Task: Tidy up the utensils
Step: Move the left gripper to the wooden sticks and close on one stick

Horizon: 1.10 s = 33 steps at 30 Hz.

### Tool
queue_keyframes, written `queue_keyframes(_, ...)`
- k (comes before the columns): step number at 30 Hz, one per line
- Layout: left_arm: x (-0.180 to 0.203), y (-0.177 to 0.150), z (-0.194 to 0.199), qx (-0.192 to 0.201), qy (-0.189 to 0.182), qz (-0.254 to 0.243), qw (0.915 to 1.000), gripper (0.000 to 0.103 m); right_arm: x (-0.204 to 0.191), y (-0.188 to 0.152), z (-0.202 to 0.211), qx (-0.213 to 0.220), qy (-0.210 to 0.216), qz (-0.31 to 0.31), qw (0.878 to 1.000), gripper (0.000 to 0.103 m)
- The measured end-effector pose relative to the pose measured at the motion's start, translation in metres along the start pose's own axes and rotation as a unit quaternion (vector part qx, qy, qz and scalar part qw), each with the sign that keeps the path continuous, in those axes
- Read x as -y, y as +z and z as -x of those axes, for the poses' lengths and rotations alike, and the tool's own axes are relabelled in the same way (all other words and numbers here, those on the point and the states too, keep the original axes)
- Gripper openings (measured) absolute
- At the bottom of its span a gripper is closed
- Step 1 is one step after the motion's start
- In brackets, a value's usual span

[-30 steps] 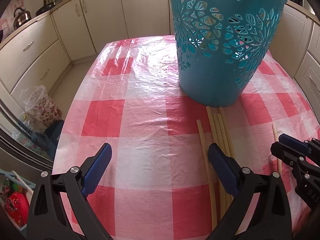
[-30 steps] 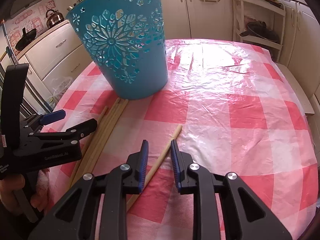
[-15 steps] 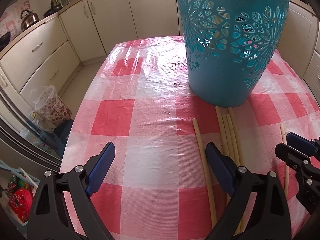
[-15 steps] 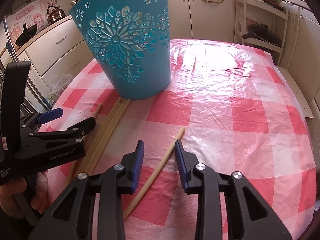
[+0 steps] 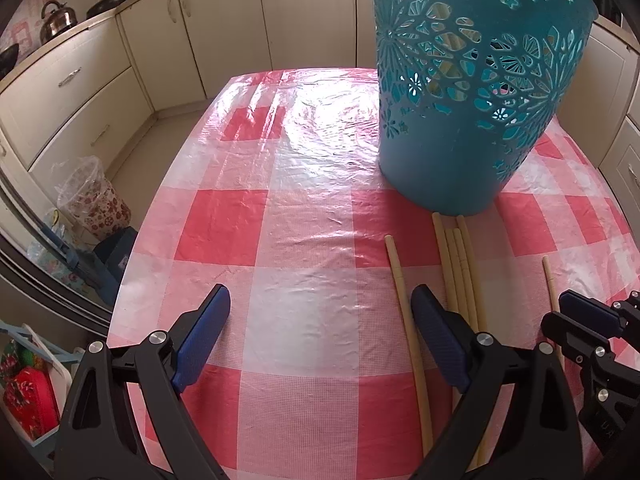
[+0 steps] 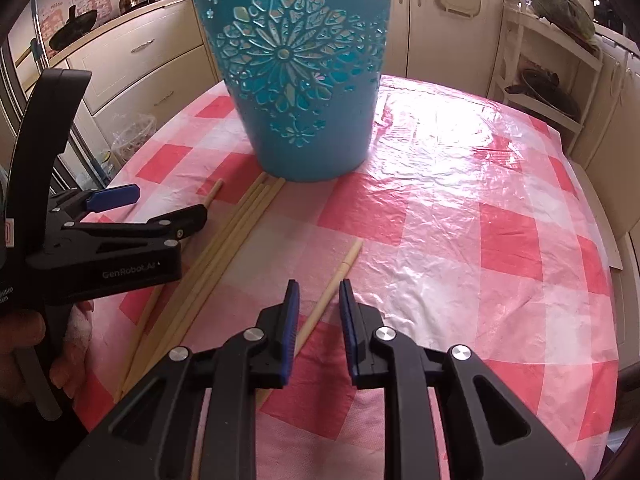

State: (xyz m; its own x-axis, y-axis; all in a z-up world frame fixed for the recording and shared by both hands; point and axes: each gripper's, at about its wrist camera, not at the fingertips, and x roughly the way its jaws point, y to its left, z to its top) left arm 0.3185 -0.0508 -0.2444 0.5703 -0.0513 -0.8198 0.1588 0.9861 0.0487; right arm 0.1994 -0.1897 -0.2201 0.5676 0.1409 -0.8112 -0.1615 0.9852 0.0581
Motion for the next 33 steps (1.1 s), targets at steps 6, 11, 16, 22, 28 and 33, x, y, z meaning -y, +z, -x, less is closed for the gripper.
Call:
queue_keyframes(6, 0.008, -0.001, 0.002, 0.004, -0.018, -0.016, 0.9997, 0.075, -0.008, -0.003, 0.002, -0.011, 0.004, 0.044, 0.999, 0.019)
queue_keyframes(11, 0.020, 0.001, 0.006, 0.007, -0.036, -0.028, 0.9989, 0.048, 0.011, -0.002, 0.003, -0.011, 0.019, -0.001, 1.000, 0.019)
queue_keyframes(16, 0.023, 0.008, 0.007, -0.010, -0.073, -0.011, 0.9972, 0.013, 0.021, -0.002, 0.001, -0.003, 0.039, -0.039, 0.998, 0.019)
queue_keyframes(22, 0.008, 0.012, 0.003, -0.033, -0.113, 0.017, 0.9929, 0.010, 0.030, -0.001, 0.000, 0.010, 0.049, -0.060, 0.997, 0.019)
queue_keyframes(28, 0.009, 0.019, 0.001, -0.054, -0.111, 0.004, 0.9923, 0.011, 0.034, -0.002, -0.001, 0.014, 0.061, -0.075, 0.995, 0.019)
queue_keyframes(33, 0.021, 0.019, 0.003, -0.052, -0.085, -0.021, 0.9949, 0.004, 0.045, -0.008, 0.004, 0.018, 0.078, -0.084, 0.993, 0.023)
